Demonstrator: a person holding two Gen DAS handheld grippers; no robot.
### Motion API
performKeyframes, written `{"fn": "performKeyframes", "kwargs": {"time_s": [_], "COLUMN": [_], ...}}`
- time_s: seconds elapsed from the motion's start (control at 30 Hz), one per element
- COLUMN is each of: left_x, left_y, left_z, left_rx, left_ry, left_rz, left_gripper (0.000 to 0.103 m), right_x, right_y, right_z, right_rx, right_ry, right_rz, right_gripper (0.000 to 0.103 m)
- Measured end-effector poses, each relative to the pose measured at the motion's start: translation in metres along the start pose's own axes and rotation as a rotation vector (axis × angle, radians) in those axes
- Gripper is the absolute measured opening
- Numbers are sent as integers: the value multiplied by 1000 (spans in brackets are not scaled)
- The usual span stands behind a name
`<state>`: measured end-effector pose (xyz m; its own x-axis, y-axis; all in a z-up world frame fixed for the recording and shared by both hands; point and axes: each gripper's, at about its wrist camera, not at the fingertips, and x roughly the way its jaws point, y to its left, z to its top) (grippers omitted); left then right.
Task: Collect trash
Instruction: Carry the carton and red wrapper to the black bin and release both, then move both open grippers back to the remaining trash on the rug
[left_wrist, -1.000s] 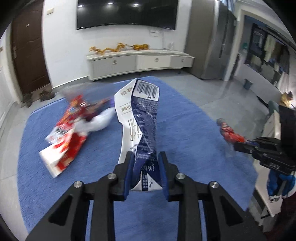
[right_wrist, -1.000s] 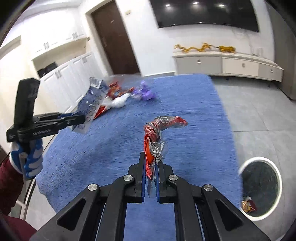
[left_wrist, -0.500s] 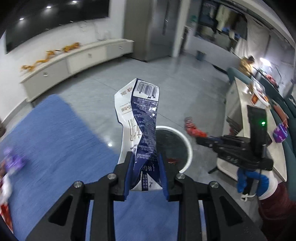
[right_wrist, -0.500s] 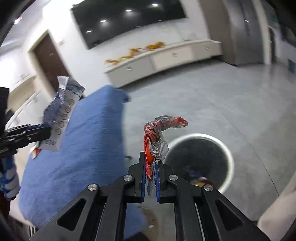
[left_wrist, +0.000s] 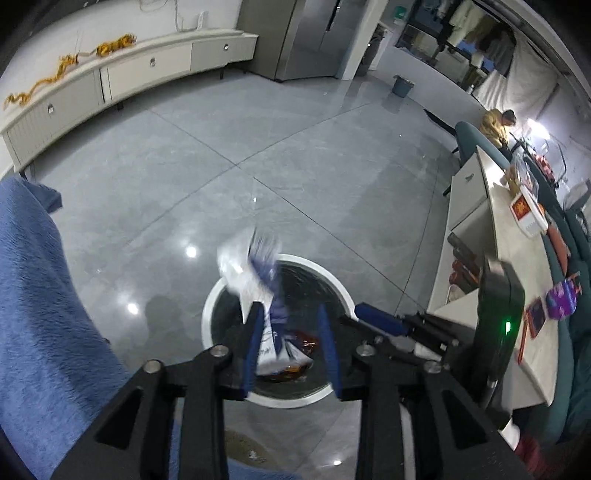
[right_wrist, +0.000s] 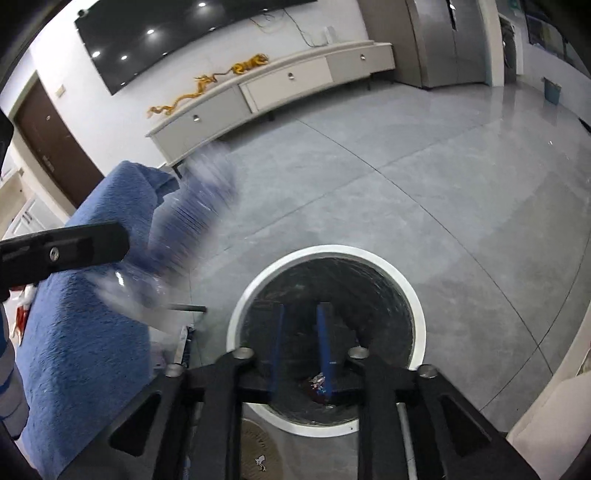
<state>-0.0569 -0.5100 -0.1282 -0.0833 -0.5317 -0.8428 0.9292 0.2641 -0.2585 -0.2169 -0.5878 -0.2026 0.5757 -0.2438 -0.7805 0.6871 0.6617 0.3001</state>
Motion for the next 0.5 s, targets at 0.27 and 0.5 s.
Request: {"fn": "performKeyframes", "kwargs": {"time_s": [0.27, 0.5], "left_x": [-14, -72], "left_y": [-4, -8], "left_z": [-10, -35], "left_rx": [6, 47], "left_ry": [-36, -145], "left_rz": [34, 123], "left_gripper": [48, 48], "right_x": [-13, -54], "right_y": [-19, -16], "right_z": [-18, -29], "right_rx": [40, 32], "right_ry": [6, -50], "right_rz": [-40, -86], "right_gripper": [36, 42]}}
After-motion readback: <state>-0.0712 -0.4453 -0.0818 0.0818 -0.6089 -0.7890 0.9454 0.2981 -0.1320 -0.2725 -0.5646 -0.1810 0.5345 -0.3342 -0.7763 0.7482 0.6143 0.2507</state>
